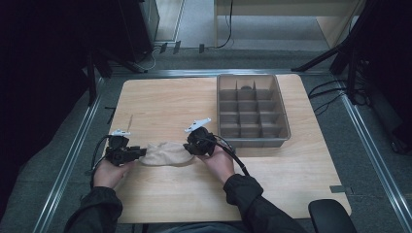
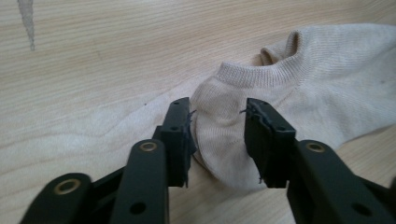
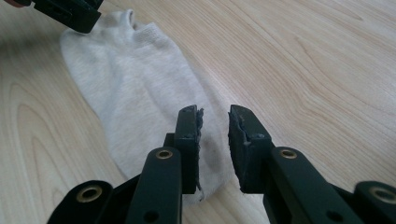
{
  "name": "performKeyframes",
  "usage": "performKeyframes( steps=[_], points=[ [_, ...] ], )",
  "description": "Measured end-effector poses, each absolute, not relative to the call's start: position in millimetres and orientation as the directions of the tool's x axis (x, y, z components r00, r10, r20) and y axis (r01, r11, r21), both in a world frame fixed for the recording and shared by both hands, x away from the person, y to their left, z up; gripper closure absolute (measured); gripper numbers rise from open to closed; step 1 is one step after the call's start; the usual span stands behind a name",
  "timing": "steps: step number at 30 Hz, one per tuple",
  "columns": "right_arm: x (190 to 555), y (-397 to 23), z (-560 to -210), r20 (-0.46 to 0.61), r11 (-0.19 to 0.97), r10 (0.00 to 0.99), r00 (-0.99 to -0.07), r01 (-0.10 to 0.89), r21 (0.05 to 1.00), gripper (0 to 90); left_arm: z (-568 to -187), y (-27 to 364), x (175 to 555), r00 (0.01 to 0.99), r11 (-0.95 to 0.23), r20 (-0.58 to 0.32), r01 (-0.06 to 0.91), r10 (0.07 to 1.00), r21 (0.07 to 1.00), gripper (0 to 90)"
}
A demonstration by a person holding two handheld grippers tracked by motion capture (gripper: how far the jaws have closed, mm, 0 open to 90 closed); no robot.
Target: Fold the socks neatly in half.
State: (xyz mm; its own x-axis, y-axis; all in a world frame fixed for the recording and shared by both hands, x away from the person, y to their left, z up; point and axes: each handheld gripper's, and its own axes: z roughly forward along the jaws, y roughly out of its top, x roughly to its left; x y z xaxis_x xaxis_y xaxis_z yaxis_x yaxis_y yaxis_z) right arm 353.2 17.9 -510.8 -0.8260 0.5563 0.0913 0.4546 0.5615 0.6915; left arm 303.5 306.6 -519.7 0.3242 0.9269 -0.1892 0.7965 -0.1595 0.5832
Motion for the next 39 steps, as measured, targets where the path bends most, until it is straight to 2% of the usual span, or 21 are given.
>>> performKeyframes(
  steps=[6, 16, 19, 20, 22, 24, 25, 26, 29, 33, 39],
  points=[
    [347.9, 15.0, -513.2, 0.110, 0.556, 0.539, -0.835, 0.451, 0.698, 75.1, -525.9, 308.5, 300.3, 0.311, -0.145, -0.207, 0.811, 0.928, 0.567, 52.6],
    [343.8, 19.3, -531.8, 0.093, 0.582, 0.526, -0.846, 0.437, 0.686, 77.6, -533.1, 303.2, 303.2, 0.345, -0.189, -0.173, 0.795, 0.923, 0.577, 55.3],
    [343.5, 21.0, -534.9, 0.087, 0.586, 0.527, -0.846, 0.435, 0.684, 77.9, -533.2, 302.6, 303.2, 0.350, -0.198, -0.164, 0.793, 0.922, 0.577, 60.6],
    [343.4, 22.0, -537.1, 0.085, 0.591, 0.524, -0.847, 0.434, 0.679, 77.9, -533.1, 301.8, 303.5, 0.350, -0.197, -0.168, 0.794, 0.922, 0.574, 65.1],
    [343.2, 22.1, -538.0, 0.082, 0.596, 0.521, -0.850, 0.430, 0.678, 77.9, -532.3, 300.3, 304.9, 0.354, -0.207, -0.163, 0.798, 0.921, 0.566, 67.0],
    [342.2, 22.5, -539.3, 0.086, 0.592, 0.526, -0.846, 0.436, 0.678, 77.9, -531.8, 299.5, 306.1, 0.357, -0.211, -0.165, 0.802, 0.920, 0.559, 74.7],
    [342.2, 22.5, -539.3, 0.086, 0.592, 0.526, -0.846, 0.436, 0.678, 77.9, -531.6, 299.1, 306.8, 0.361, -0.215, -0.167, 0.804, 0.918, 0.555, 74.7],
    [342.3, 22.3, -539.7, 0.086, 0.591, 0.525, -0.847, 0.435, 0.679, 77.9, -531.4, 298.7, 307.4, 0.362, -0.217, -0.168, 0.806, 0.917, 0.551, 78.5],
    [343.0, 21.7, -540.4, 0.092, 0.585, 0.524, -0.847, 0.435, 0.685, 78.1, -529.8, 299.3, 309.5, 0.357, -0.209, -0.187, 0.817, 0.915, 0.537, 81.3],
    [343.7, 21.8, -538.6, 0.107, 0.578, 0.533, -0.839, 0.454, 0.678, 78.0, -528.3, 308.7, 311.9, 0.318, -0.132, -0.309, 0.857, 0.896, 0.498, 83.3],
    [344.3, 26.7, -529.6, 0.128, 0.553, 0.526, -0.841, 0.453, 0.699, 77.5, -514.0, 312.7, 308.2, 0.321, -0.120, -0.314, 0.845, 0.894, 0.522, 83.3]
  ],
)
